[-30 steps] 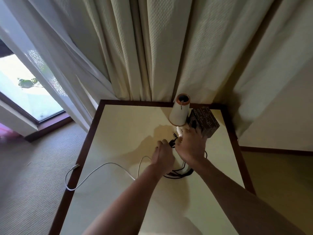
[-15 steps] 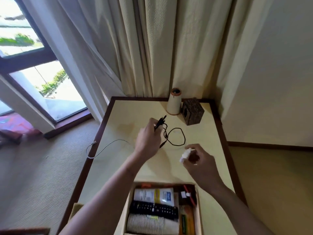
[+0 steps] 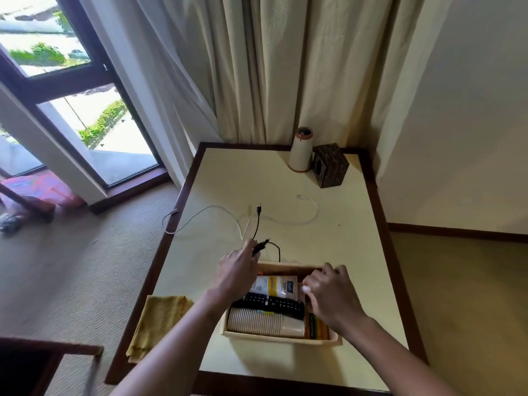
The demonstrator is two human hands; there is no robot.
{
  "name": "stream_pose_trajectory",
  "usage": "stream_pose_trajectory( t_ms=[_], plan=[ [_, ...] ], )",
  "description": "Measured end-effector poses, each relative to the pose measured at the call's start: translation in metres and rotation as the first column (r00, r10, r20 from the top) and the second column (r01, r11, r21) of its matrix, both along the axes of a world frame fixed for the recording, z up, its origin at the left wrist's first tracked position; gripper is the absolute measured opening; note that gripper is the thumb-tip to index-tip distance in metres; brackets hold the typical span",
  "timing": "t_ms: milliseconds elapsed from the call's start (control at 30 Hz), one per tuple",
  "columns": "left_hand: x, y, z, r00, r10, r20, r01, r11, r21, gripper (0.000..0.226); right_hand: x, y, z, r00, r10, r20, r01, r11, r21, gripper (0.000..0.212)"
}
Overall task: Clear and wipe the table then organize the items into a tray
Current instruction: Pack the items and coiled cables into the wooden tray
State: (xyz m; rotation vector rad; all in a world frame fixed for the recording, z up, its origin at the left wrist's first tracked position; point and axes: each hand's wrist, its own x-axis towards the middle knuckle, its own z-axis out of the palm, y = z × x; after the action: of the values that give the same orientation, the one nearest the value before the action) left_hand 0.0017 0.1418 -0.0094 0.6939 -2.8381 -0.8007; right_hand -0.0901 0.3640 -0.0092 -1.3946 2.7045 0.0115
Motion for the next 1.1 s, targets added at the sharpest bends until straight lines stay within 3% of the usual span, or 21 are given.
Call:
stream_pose_trajectory(
  t_ms=[133,200,367,600,767,833,867,933,1000,1100],
  plan=[
    [0.005,-0.008,-0.015,0.996,-0.047,0.069,0.048,0.999,-0.014,0.016,0.008,-0.016,0.009,0.983,0.134,-0.125,-0.113,0.981,0.161,0.016],
    [0.006,-0.008,-0.019,0.993,-0.067,0.099,0.070,0.997,-0.026,0.017,0.010,-0.026,0.017,0.976,0.162,-0.144,-0.124,0.962,0.243,0.008],
    [0.007,-0.011,-0.024,0.992,-0.055,0.116,0.054,0.998,0.016,0.020,-0.001,-0.040,0.024,0.967,0.229,-0.111,-0.159,0.886,0.436,0.020],
    [0.007,-0.012,-0.020,0.990,-0.050,0.129,0.038,0.995,0.095,0.024,-0.003,-0.029,0.016,0.980,0.195,0.029,-0.189,0.889,0.416,0.019],
    [0.005,-0.020,-0.013,0.973,-0.056,0.222,-0.010,0.958,0.285,0.048,-0.003,-0.029,0.023,0.977,0.199,0.074,-0.211,0.879,0.427,0.015],
    [0.005,-0.024,-0.006,0.981,-0.060,0.183,-0.016,0.922,0.387,0.053,-0.003,-0.028,0.030,0.982,0.165,0.091,-0.188,0.904,0.383,0.017],
    [0.005,-0.025,-0.001,0.991,-0.036,0.129,-0.024,0.902,0.430,0.045,-0.004,-0.028,0.032,0.987,0.121,0.103,-0.148,0.937,0.317,0.022],
    [0.003,-0.029,0.007,0.999,0.051,-0.007,-0.041,0.877,0.478,0.022,-0.006,-0.030,0.039,0.981,-0.027,0.190,0.018,0.999,0.049,0.032],
    [-0.001,-0.033,0.020,0.986,0.094,-0.139,-0.004,0.842,0.539,0.013,-0.009,-0.038,0.047,0.929,-0.132,0.347,0.221,0.947,-0.232,0.044],
    [-0.007,-0.036,0.060,0.956,0.056,-0.288,0.153,0.742,0.653,0.012,-0.012,-0.057,0.061,0.816,-0.131,0.562,0.369,0.868,-0.333,0.083]
  ],
)
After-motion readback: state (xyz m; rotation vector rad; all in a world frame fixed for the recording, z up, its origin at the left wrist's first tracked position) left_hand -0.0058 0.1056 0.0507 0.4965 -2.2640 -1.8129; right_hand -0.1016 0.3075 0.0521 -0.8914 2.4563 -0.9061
